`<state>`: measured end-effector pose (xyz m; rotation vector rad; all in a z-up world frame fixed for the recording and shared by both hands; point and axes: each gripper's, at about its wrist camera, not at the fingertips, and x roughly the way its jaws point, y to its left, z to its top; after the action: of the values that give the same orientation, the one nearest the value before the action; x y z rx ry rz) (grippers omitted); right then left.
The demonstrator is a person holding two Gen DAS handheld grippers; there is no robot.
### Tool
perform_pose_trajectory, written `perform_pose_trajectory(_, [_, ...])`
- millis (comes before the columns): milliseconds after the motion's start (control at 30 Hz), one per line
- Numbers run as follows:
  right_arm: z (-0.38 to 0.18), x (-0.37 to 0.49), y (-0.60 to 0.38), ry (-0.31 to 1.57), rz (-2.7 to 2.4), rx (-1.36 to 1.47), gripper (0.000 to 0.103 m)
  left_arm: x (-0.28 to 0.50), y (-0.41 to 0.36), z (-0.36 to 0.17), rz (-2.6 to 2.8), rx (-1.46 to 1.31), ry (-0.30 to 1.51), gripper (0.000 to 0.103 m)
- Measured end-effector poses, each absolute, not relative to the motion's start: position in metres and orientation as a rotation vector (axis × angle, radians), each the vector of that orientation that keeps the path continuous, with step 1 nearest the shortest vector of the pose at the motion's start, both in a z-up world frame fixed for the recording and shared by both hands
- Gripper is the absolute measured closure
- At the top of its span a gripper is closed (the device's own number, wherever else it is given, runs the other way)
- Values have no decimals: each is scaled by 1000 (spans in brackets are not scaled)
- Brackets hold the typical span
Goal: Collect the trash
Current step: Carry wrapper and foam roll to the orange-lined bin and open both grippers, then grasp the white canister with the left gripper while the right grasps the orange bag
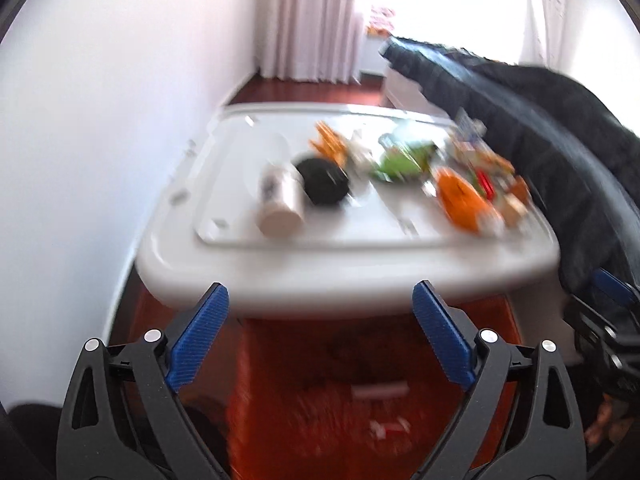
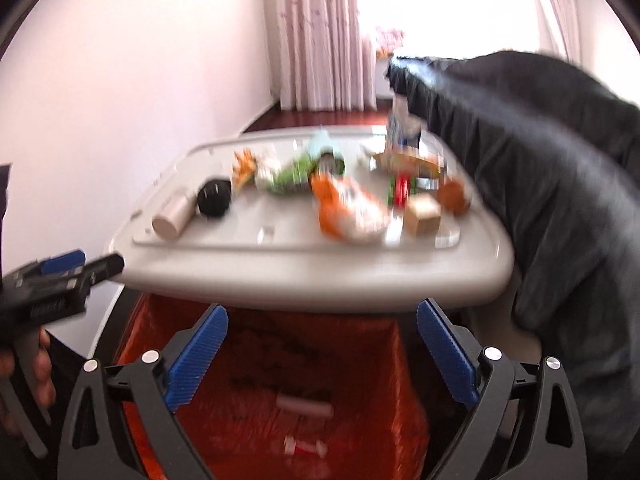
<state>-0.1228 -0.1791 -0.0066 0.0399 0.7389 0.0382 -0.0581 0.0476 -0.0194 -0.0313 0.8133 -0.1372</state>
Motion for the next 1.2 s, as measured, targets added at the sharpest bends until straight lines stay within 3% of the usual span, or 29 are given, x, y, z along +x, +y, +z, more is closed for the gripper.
perform_pose_trajectory(300, [20, -82, -181, 652, 27, 66, 6, 24, 50, -32, -68, -31, 825, 11])
perform_pose_trajectory(633, [-6, -46, -185, 686, -1, 59, 5, 79, 49, -85, -52, -45, 911, 13])
perform_pose_trajectory(833, [-22, -37, -198, 718, -29, 75, 5, 97, 53, -104, -29, -28, 959, 31])
perform_pose_trajectory(967, [-30, -31, -206, 733, -53, 87, 6, 97, 61, -108, 3, -20, 942, 57])
perform_pose_trajectory(1200, [-39, -16, -215, 752, -96, 67, 6, 87, 65, -98, 3, -37, 882, 57])
